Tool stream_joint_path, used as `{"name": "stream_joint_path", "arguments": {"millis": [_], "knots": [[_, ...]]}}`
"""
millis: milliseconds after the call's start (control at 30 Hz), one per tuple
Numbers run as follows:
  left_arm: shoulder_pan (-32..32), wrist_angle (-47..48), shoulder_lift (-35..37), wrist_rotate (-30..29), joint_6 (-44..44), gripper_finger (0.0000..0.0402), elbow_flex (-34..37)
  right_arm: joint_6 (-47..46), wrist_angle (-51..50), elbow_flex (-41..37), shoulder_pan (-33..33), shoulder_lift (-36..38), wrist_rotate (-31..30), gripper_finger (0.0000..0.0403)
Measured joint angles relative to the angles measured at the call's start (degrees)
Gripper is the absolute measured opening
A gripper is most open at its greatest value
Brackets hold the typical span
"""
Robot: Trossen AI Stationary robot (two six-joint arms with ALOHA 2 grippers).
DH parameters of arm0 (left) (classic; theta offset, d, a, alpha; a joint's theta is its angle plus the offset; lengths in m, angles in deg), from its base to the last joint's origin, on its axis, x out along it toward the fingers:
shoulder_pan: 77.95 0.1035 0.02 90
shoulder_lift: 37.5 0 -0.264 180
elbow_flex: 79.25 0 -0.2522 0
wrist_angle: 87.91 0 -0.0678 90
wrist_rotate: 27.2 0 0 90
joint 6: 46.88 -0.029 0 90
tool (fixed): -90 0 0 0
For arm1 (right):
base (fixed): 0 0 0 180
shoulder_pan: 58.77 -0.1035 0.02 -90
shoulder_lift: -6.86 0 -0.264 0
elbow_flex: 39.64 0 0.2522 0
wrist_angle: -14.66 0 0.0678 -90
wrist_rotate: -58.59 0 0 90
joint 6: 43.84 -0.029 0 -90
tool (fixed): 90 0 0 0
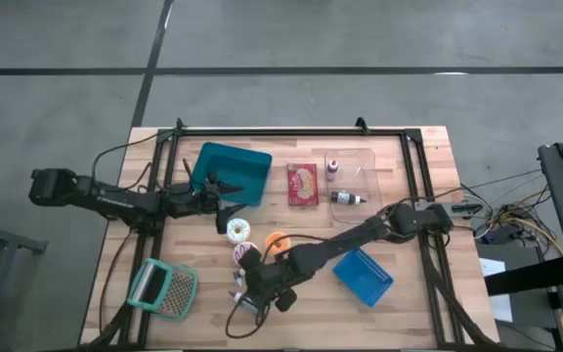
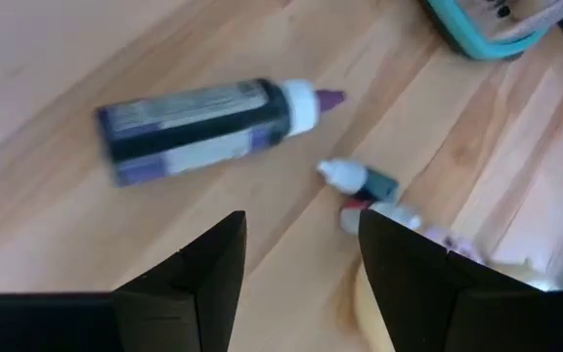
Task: Pick & Place Food Item
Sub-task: Put the top small purple food coloring bottle into the transparent bin
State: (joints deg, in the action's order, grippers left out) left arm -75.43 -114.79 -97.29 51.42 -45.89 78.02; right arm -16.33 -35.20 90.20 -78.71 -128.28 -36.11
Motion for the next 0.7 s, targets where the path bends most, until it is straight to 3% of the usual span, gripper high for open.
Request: {"name": "stream_joint_path", "arguments": {"millis": [700], "knots": [[-0.1,0.4,0.0,-0.1,0.5,0.0252,0.8,1.3,0.0,2.4,4.2,-1.5,4.7,0.0194]]}}
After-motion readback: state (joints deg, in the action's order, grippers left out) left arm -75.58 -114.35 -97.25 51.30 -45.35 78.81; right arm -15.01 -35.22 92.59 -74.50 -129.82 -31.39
